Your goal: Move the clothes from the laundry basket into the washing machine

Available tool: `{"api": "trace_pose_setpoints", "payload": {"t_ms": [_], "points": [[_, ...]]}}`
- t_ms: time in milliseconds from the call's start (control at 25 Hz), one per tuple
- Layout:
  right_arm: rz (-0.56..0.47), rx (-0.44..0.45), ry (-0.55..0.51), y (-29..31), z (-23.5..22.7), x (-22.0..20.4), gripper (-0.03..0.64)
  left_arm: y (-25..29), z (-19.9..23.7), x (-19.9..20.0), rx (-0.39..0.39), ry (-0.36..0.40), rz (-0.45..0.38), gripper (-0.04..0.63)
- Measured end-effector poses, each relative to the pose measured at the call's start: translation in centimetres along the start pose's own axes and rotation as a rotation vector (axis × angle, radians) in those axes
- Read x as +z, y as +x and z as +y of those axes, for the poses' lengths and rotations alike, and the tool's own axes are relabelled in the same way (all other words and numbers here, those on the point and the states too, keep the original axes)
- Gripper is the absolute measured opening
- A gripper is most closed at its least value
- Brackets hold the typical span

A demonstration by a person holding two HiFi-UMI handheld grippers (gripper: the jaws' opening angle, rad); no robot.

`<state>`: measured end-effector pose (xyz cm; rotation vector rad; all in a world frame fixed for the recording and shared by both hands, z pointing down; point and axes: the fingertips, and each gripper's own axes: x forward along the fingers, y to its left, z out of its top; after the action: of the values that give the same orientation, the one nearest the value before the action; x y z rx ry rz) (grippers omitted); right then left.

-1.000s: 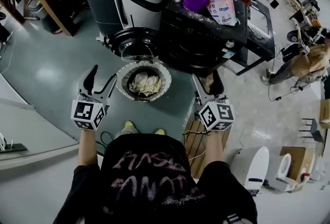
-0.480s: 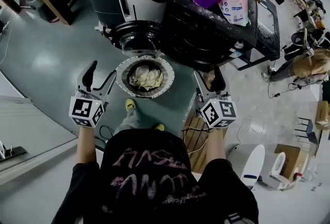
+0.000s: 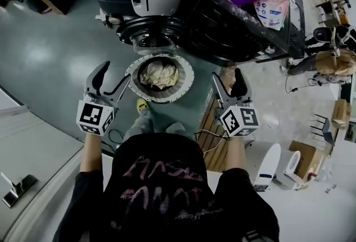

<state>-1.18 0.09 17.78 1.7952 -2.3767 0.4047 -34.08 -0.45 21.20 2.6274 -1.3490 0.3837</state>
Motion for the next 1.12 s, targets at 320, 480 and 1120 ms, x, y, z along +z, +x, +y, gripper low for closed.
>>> {"api": "trace_pose_setpoints", "payload": {"t_ms": [320, 480, 1120], "points": [[0.108, 0.028, -0.041, 3.1, 1.9, -2.8, 0.4, 1.6, 2.1, -2.6, -0.045, 0.005, 0.071, 0.321], [0.142, 0.059, -0.043, 4.8, 1.6, -4.2, 0.4, 2.6, 2.2, -3.4, -0.044, 0.0, 0.087, 0.321], [0.366, 0.315, -0.162, 9.4, 0.2, -13.7, 0.4, 9.3, -4.1, -11.0, -0.158, 0.203, 0.373, 0.321]]}}
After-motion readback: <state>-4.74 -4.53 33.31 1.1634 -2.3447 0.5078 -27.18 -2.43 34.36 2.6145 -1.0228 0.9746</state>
